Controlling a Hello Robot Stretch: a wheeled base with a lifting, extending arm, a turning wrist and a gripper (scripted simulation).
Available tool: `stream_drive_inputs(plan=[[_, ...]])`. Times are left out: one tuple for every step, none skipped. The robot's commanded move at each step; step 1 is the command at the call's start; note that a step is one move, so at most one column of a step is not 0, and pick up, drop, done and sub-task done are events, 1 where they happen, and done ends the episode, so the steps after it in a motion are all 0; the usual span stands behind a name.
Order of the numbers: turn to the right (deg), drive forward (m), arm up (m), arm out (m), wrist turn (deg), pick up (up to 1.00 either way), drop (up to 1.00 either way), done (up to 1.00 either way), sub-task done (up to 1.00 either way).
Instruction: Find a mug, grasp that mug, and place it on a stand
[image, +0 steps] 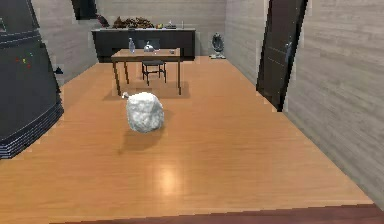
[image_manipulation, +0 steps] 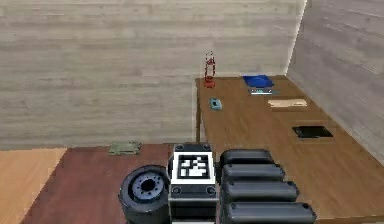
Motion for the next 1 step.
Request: stream_drive_inputs(plan=[[-12.0, 0.0, 0.0, 0.0, 0.0, 0.0, 0.0, 0.0, 0.0]])
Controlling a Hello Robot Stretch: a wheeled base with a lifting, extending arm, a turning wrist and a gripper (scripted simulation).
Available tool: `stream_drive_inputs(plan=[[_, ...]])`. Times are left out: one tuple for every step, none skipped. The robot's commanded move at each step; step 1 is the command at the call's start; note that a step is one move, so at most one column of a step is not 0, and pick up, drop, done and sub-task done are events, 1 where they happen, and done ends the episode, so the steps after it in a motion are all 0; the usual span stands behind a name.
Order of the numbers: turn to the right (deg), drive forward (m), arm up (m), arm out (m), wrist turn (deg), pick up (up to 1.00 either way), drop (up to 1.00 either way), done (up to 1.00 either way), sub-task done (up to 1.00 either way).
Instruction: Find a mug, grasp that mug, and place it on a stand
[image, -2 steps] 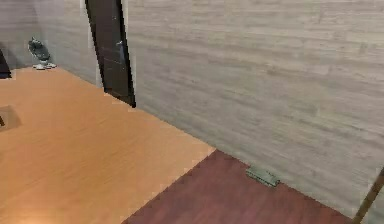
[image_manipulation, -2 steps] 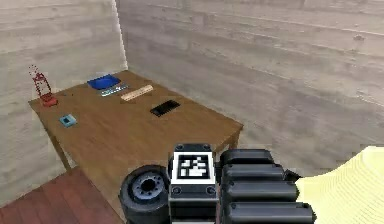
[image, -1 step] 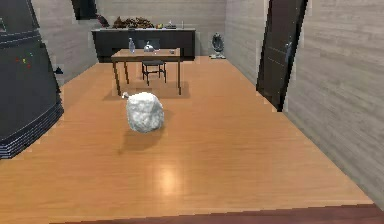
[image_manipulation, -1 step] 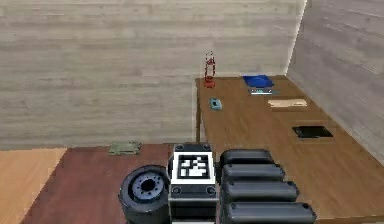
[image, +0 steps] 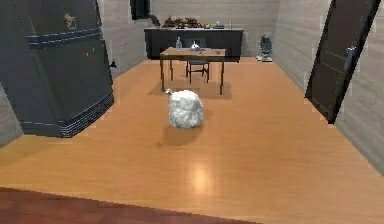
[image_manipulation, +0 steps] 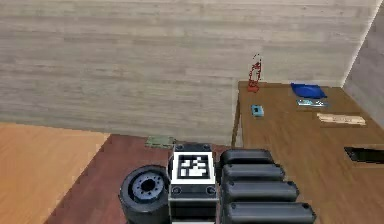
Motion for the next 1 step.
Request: stream_drive_inputs(plan=[[0.0, 0.2, 0.0, 0.0, 0.0, 0.0, 0.0, 0.0, 0.0]])
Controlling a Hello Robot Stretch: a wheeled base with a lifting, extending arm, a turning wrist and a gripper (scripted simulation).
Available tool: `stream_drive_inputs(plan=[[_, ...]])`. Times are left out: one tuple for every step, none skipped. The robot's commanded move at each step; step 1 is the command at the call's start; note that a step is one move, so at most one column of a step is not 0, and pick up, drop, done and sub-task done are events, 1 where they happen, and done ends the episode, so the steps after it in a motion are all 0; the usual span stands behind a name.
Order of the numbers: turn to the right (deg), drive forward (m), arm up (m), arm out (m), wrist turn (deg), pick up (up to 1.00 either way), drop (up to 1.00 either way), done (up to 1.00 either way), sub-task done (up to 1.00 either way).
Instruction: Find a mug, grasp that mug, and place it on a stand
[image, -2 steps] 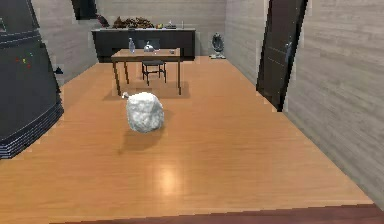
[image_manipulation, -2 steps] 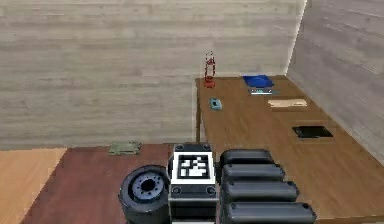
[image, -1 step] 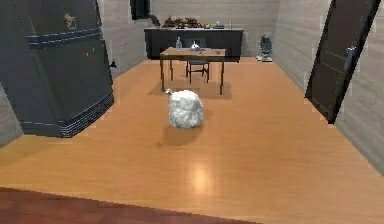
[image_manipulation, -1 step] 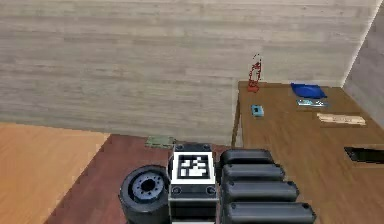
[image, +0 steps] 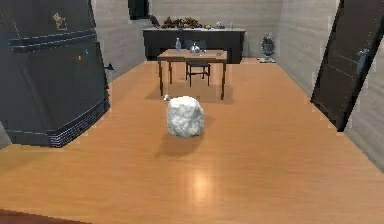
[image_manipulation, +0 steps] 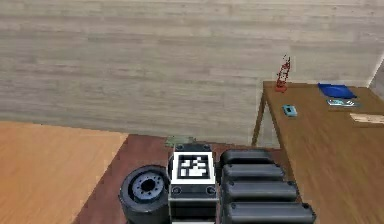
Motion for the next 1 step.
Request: stream_drive_inputs(plan=[[45.0, 0.0, 0.0, 0.0, 0.0, 0.0, 0.0, 0.0, 0.0]])
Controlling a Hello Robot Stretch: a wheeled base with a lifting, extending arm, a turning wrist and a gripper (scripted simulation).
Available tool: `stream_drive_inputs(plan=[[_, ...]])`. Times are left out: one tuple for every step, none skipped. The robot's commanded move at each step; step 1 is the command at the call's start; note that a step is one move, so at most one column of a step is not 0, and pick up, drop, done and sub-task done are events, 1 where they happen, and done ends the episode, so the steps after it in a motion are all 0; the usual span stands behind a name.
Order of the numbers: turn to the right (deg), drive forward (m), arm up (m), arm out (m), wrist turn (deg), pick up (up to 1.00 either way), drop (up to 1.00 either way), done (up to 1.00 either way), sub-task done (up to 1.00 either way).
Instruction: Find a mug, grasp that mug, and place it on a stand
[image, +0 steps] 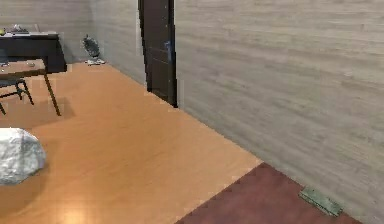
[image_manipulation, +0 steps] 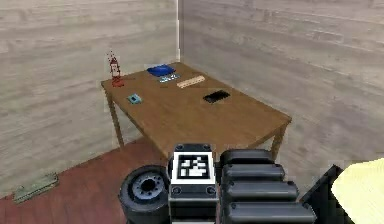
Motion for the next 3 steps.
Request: stream_drive_inputs(plan=[[45.0, 0.0, 0.0, 0.0, 0.0, 0.0, 0.0, 0.0, 0.0], [18.0, 0.0, 0.0, 0.0, 0.0, 0.0, 0.0, 0.0, 0.0], [0.0, 0.0, 0.0, 0.48, 0.0, 0.0, 0.0, 0.0, 0.0]])
